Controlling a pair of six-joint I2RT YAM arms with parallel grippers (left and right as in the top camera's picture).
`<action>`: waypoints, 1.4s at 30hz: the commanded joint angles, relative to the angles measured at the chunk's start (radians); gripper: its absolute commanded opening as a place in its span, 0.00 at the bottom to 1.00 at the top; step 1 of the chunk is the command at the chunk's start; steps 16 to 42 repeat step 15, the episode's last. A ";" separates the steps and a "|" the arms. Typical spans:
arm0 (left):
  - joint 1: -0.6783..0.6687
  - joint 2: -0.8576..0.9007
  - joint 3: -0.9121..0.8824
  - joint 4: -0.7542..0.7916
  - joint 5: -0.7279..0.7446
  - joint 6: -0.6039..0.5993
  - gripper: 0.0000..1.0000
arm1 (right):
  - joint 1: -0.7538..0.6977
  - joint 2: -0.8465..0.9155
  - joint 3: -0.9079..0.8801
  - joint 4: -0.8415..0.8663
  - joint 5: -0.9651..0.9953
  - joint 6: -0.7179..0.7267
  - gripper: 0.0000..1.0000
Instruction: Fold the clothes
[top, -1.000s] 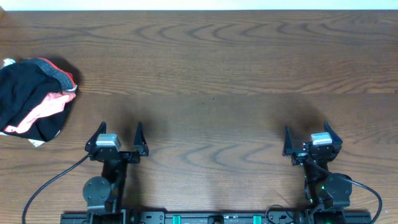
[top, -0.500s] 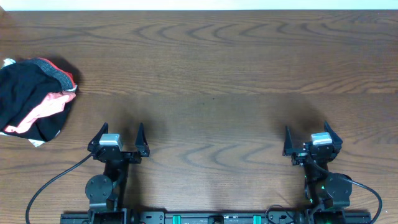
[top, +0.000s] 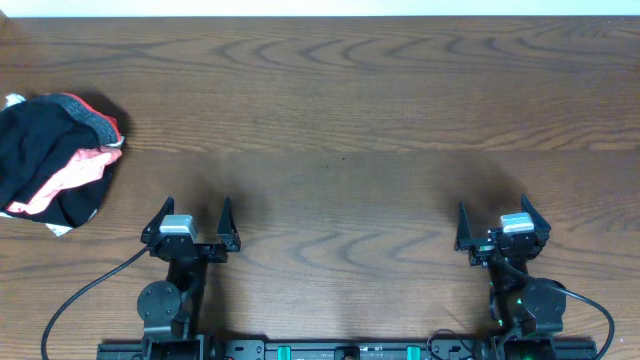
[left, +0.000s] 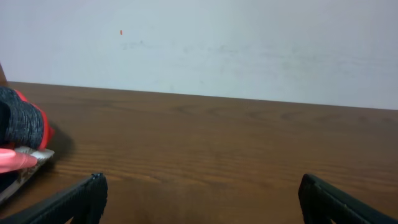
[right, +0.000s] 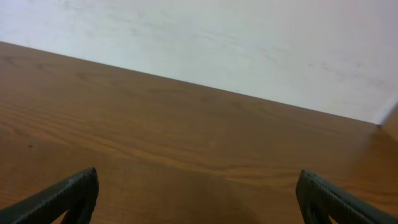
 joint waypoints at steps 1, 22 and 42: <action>-0.004 -0.006 -0.002 0.004 -0.012 0.010 0.98 | -0.010 -0.005 -0.002 -0.004 0.003 -0.015 0.99; -0.004 -0.005 -0.002 -0.114 -0.012 0.010 0.98 | -0.010 -0.005 -0.002 -0.004 0.003 -0.015 0.99; -0.004 -0.005 -0.002 -0.114 -0.012 0.010 0.98 | -0.010 -0.005 -0.002 -0.004 0.003 -0.015 0.99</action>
